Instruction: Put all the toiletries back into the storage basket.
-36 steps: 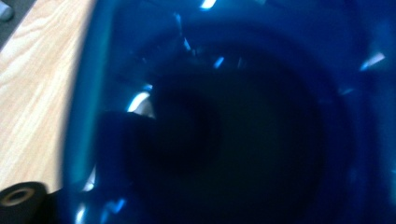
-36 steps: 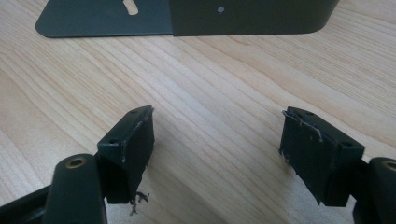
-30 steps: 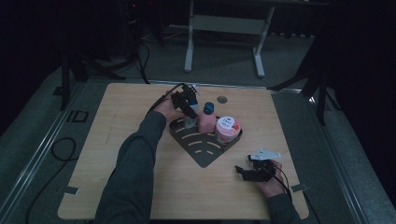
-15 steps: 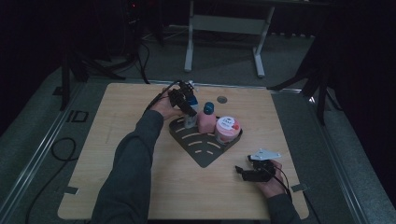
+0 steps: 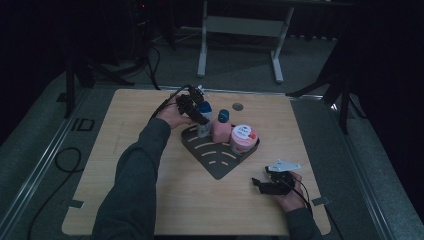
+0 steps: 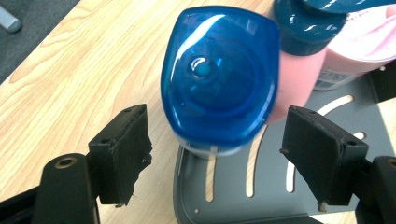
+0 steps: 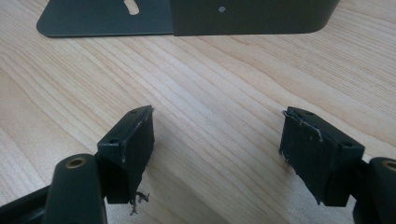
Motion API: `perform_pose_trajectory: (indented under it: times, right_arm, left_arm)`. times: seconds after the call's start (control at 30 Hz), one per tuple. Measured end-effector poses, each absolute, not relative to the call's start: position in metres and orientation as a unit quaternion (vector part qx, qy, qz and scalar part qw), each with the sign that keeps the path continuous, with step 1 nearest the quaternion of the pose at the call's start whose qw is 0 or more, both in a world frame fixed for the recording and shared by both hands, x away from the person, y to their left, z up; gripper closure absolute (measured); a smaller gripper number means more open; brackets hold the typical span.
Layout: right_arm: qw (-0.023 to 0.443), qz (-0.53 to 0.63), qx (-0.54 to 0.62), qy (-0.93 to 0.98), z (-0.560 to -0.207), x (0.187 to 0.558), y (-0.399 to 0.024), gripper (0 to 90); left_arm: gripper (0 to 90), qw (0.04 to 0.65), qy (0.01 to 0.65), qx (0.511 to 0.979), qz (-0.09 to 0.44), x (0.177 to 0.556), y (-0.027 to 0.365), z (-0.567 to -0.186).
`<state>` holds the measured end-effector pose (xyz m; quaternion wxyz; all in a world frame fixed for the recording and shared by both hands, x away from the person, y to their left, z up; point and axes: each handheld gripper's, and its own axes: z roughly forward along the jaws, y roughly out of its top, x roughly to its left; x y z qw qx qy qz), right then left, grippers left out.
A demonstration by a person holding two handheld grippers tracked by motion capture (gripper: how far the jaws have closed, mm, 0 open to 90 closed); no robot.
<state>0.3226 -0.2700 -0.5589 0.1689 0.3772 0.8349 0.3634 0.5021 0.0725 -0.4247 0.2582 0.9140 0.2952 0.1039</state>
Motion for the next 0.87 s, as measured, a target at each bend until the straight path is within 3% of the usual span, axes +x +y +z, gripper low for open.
perform_pose_trajectory:
  times: [0.2, 0.67, 0.87]
  right_arm:
    - [0.169, 0.363, 0.377, 0.835, -0.559, 0.323, -0.27, 25.5]
    - [0.169, 0.363, 0.377, 0.835, -0.559, 0.323, -0.27, 25.5]
    - [0.169, 0.363, 0.376, 0.836, -0.559, 0.323, -0.27, 25.4]
  left_arm:
    - [25.2, 0.265, 0.293, 0.913, 0.103, 0.497, 0.082, -0.42]
    - [45.0, 0.262, 0.303, 0.909, 0.112, 0.491, 0.113, -0.412]
    - [45.4, 0.259, 0.311, 0.906, 0.122, 0.49, 0.119, -0.41]
